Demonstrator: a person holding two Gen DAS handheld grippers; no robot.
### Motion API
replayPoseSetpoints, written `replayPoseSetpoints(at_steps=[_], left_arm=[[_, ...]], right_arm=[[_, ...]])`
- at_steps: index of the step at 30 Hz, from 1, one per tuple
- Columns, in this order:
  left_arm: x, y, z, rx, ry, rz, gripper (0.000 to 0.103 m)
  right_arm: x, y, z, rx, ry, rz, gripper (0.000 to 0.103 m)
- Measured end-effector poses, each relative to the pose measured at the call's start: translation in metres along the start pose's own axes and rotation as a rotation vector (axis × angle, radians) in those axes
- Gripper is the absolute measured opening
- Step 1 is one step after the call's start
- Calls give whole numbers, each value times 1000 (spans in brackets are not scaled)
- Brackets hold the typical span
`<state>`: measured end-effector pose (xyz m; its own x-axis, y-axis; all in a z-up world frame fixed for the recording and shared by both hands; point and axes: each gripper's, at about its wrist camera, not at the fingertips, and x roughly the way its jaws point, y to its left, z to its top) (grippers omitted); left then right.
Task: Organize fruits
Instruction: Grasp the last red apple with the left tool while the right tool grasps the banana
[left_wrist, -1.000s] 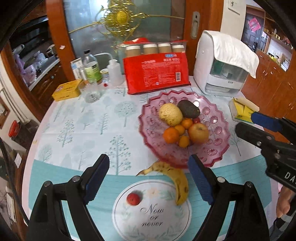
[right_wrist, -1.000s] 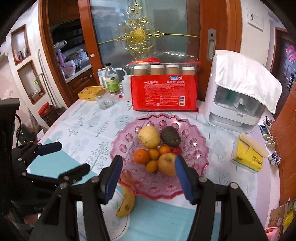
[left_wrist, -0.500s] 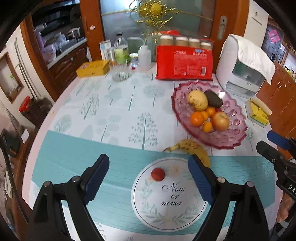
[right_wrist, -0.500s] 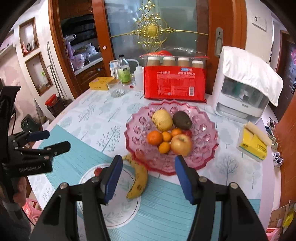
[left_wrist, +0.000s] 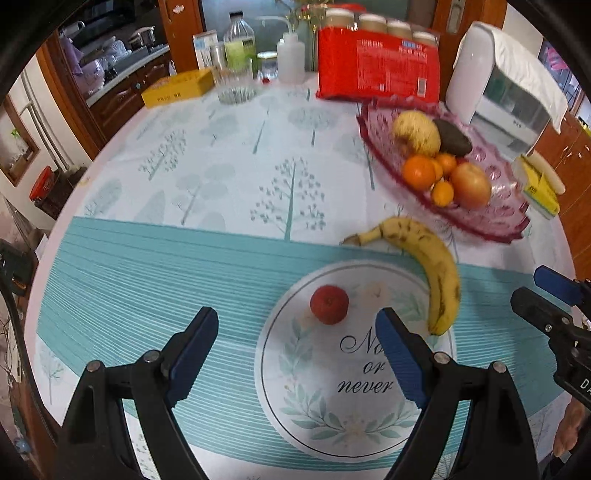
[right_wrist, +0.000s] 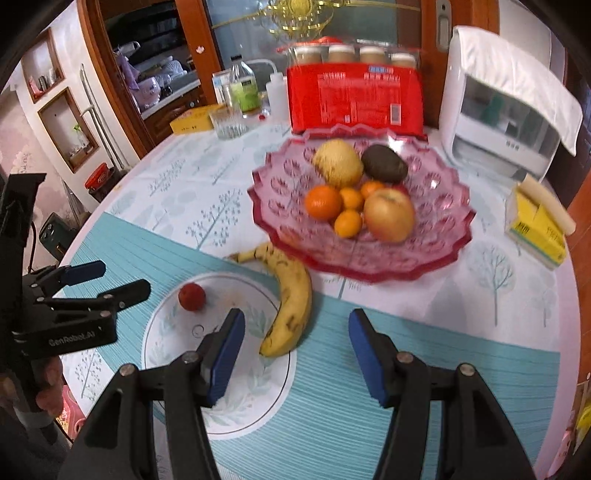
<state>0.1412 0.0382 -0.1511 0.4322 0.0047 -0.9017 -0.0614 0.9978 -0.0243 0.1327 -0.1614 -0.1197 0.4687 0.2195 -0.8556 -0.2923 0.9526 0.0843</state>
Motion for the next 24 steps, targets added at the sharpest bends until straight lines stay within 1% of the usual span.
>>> replayPoseSetpoints(at_steps=[6,10,18,20,24], left_arm=[[26,-2,-8,-1,44,-8,86],[39,-1,-8,-7,54,-7,86],[61,4,-6,-82,46,-23,86],[63,2,-5,-88,40,-24,86],[68,-1,-4,-93,30,-22,86]], right_arm=[[25,1,-6,14,47,-4,59],[42,1,-5,28,69,-5,59],[70,7,2,35,73,-53,59],[77,7,3,44,76,-53,59],[89,9,7,46,70,-88,59]])
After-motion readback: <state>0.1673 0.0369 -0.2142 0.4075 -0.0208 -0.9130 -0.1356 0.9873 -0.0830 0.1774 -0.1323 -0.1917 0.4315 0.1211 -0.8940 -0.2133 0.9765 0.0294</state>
